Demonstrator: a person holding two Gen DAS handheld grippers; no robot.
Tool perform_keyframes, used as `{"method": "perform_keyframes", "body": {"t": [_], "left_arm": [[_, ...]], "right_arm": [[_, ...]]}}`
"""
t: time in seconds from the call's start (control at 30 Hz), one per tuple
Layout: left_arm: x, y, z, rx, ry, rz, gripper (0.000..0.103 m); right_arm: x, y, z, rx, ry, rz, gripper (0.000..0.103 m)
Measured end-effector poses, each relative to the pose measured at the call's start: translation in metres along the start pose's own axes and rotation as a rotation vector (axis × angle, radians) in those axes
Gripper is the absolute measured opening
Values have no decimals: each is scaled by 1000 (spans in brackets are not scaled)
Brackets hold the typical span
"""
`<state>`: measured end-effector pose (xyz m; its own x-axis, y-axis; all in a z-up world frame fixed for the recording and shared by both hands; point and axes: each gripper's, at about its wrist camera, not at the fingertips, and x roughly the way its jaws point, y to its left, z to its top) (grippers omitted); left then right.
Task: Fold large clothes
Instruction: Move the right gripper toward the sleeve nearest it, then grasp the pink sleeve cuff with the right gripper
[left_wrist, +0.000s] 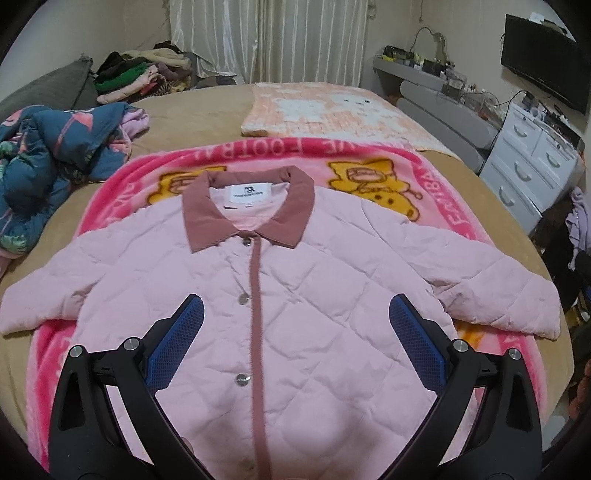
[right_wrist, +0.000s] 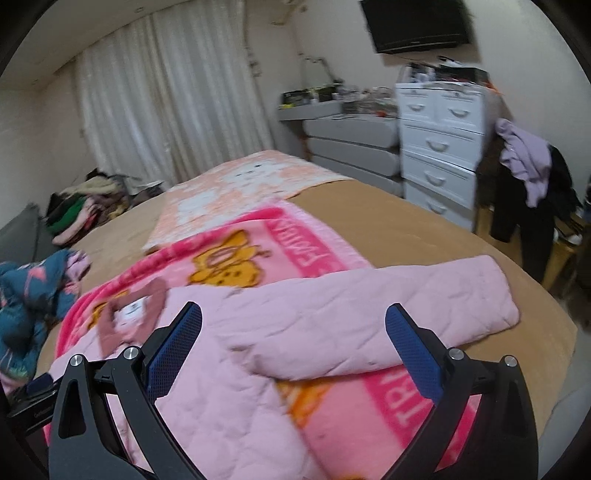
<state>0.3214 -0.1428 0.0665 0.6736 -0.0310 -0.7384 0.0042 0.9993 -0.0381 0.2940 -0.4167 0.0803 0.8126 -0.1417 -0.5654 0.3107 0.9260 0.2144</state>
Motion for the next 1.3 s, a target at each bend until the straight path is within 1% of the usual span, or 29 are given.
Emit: {"method": "perform_keyframes", "body": {"t": [0.07, 0.2, 0.3, 0.5, 0.6, 0.67, 0.8, 0.9, 1.03, 1.13, 1.2, 1.23, 1.27, 1.3], "left_arm": [[11, -8, -1, 3, 8, 26, 94], [26, -17, 0, -3, 25, 31, 94], [37, -25, 1, -7, 35, 33, 94], [60, -44, 1, 20, 71, 35, 94], [71, -53, 1, 40, 81, 29, 94], [81, -58, 2, 47, 111, 29, 94], [97, -66, 2, 47, 137, 17, 94], [107, -73, 2, 53, 155, 4, 94], [120, -78, 4, 57, 137, 15, 94], [129, -74, 8, 33, 145, 13, 94], [134, -69, 11, 22, 145, 17, 94], [135, -67, 12, 22, 144, 24, 94], [136, -65, 13, 21, 145, 32, 94], [138, -62, 14, 20, 149, 47, 94]], "right_arm": [[7, -13, 0, 23, 9, -28, 99], [23, -42, 0, 71, 24, -88, 99], [41, -65, -4, 119, 52, -136, 99], [75, -113, -19, 281, 125, -207, 99], [83, -131, -27, 354, 138, -238, 99], [88, -144, -31, 408, 143, -243, 99], [100, -170, -40, 491, 163, -260, 99], [110, -194, -48, 594, 189, -253, 99], [126, -229, -62, 750, 231, -225, 99], [138, -242, -67, 821, 233, -186, 99], [144, -247, -66, 849, 213, -177, 96], [150, -250, -65, 861, 208, -173, 94], [154, -254, -65, 868, 209, -177, 88], [157, -257, -66, 879, 209, -181, 86]]}}
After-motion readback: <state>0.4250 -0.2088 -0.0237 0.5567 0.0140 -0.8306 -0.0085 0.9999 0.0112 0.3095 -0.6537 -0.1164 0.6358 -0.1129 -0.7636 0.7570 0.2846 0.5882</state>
